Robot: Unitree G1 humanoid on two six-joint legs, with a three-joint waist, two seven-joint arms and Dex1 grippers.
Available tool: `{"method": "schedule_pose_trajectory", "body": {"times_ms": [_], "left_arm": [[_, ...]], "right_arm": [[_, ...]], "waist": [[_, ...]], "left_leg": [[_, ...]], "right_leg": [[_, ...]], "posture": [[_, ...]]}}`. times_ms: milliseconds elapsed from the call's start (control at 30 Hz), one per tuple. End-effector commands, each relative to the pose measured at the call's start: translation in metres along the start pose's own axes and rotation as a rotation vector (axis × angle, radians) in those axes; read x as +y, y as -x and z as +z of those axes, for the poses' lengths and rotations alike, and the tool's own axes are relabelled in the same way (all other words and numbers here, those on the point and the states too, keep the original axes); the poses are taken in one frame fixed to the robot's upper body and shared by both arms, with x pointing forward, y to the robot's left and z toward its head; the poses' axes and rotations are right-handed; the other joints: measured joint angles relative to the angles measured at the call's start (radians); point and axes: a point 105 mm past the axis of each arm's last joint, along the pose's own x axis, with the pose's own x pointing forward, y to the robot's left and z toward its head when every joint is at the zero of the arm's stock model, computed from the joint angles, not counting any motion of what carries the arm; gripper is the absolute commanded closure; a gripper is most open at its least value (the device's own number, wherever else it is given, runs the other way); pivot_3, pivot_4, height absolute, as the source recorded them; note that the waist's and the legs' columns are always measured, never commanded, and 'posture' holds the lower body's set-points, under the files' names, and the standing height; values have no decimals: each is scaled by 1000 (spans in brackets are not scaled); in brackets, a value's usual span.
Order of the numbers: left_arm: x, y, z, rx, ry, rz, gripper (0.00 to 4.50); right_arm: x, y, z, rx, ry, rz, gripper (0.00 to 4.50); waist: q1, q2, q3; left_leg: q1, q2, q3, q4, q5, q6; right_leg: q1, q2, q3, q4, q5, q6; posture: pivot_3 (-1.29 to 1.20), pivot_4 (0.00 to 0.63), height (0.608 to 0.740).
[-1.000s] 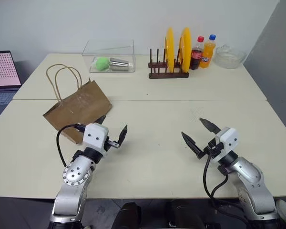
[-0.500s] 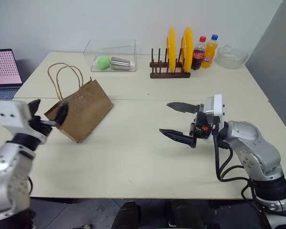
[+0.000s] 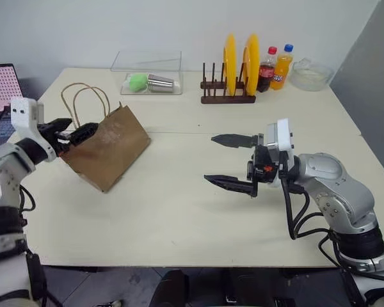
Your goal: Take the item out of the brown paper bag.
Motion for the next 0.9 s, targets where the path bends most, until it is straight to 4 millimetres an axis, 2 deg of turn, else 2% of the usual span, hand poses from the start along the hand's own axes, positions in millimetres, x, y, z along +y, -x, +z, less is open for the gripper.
{"method": "schedule_pose_trajectory", "body": {"times_ms": [33, 200, 300, 700, 833, 900], "left_arm": [[8, -2, 22, -44, -60, 0, 17], [7, -6, 42, -81, -39, -60, 17], [6, -7, 44, -74, -43, -91, 601], [6, -12, 61, -101, -89, -114, 4463], [-13, -21, 80, -132, -125, -207, 4463], [-32, -27, 95, -155, -155, -290, 4463]], "right_arm": [[5, 0, 14, -18, 53, 14, 0], [7, -1, 21, -22, 62, 37, 0], [8, -1, 22, -16, 67, 54, 0], [8, 1, 20, 3, 69, 73, 0], [7, 4, 18, 17, 72, 70, 0], [6, 8, 17, 30, 72, 58, 0]], "waist": [[0, 0, 0], [-3, 0, 0], [-5, 0, 0], [-4, 0, 0], [-5, -2, 1], [-4, -3, 2]], "left_leg": [[0, 0, 0, 0, 0, 0], [-1, 0, 1, 0, 0, 0], [-1, 0, 1, 0, 0, 0], [-1, 0, 1, 1, 0, 0], [-1, 0, 1, 1, 0, 0], [-2, 0, 1, 1, 0, 0]], "right_leg": [[0, 0, 0, 0, 0, 0], [-1, 0, 1, 0, 0, 0], [-1, 0, 1, 0, 0, 0], [-1, 0, 0, 1, -1, 2], [-1, 0, 0, 1, -1, 3], [-1, 0, 0, 1, -1, 3]], "posture": [[0, 150, 740], [0, 150, 740], [0, 150, 740], [0, 150, 740], [0, 150, 740], [0, 150, 740]]}}
